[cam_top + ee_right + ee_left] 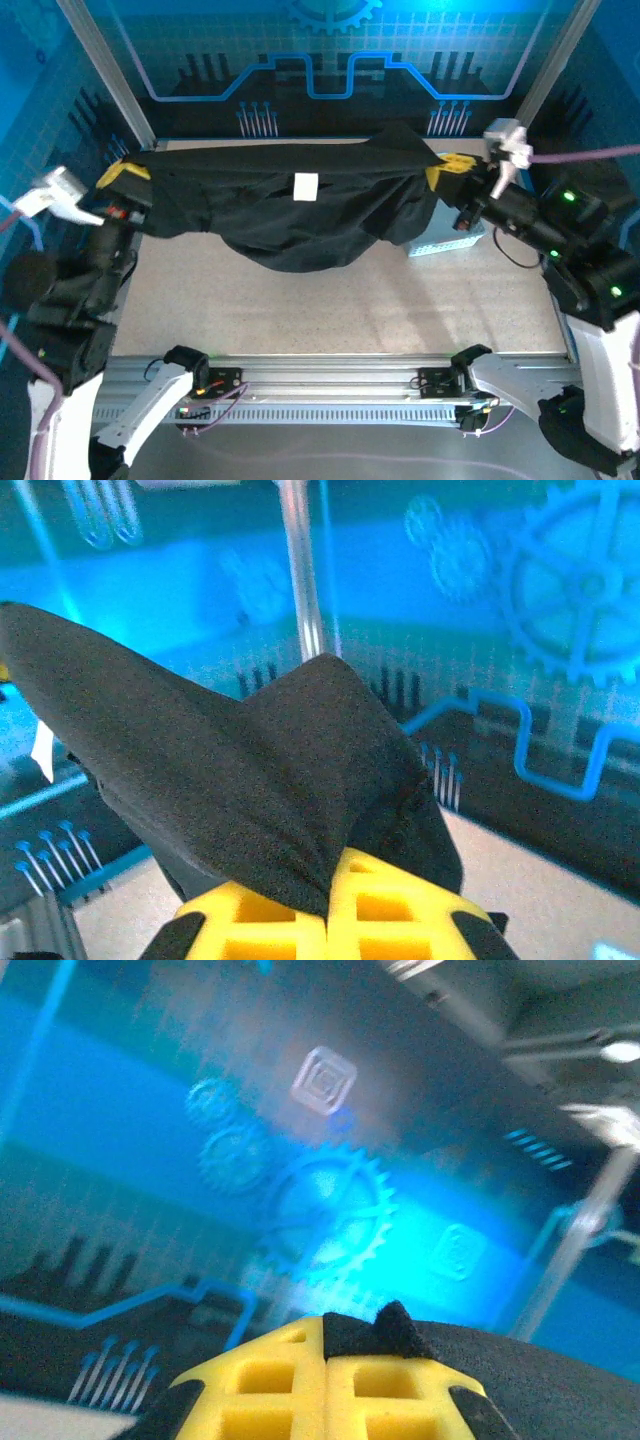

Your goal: Fold the inside-out t-shirt

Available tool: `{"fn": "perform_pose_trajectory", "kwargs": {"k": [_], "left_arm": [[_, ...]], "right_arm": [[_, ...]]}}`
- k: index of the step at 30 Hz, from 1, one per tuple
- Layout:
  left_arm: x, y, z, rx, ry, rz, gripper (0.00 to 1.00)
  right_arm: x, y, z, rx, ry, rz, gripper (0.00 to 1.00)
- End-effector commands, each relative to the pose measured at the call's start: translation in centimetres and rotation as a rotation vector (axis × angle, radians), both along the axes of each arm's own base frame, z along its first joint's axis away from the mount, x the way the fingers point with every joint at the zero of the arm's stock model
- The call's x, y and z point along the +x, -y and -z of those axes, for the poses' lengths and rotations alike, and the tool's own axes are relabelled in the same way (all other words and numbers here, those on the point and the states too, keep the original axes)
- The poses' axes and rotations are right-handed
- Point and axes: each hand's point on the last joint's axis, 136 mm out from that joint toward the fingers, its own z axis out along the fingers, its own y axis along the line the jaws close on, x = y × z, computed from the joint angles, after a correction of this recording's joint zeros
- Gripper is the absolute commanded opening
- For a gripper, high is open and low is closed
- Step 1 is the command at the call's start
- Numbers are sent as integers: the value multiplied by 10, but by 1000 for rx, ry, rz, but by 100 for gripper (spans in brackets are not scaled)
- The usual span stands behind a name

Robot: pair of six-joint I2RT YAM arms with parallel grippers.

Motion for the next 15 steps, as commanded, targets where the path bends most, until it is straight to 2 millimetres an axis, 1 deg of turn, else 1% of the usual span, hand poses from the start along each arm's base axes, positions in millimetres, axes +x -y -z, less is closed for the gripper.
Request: {"fn": "perform_pose_trajectory", "kwargs": {"k": [1, 3, 5, 6, 8, 9, 11, 13, 14, 15], "left_arm": [[-37, 1, -36, -14, 158, 50, 0], [-40, 1, -37, -28, 163, 57, 0], [-31, -2, -32, -38, 134, 36, 0], [-21, -4, -27, -43, 104, 15, 0], [7, -4, -10, -34, 8, -20, 0], [25, -1, 2, -19, -52, -27, 0], [62, 6, 32, 11, -173, -33, 0], [100, 10, 78, 27, -322, -57, 0], [115, 12, 100, 35, -390, -68, 0], [130, 13, 127, 45, -466, -79, 0]], "right_arm": [[-17, 4, -22, 48, 34, -21, 3], [-18, 3, -26, 54, 32, -28, 4], [-12, 1, -25, 57, 9, -31, 4], [-6, -3, -21, 50, -9, -36, 5], [17, -7, -5, 33, -63, -6, 6], [33, -9, 10, 14, -106, 24, 5], [66, -13, 50, -36, -206, 88, 4], [98, -22, 106, -112, -321, 120, 3], [109, -26, 132, -146, -368, 129, 3], [121, -31, 163, -191, -420, 141, 4]]}}
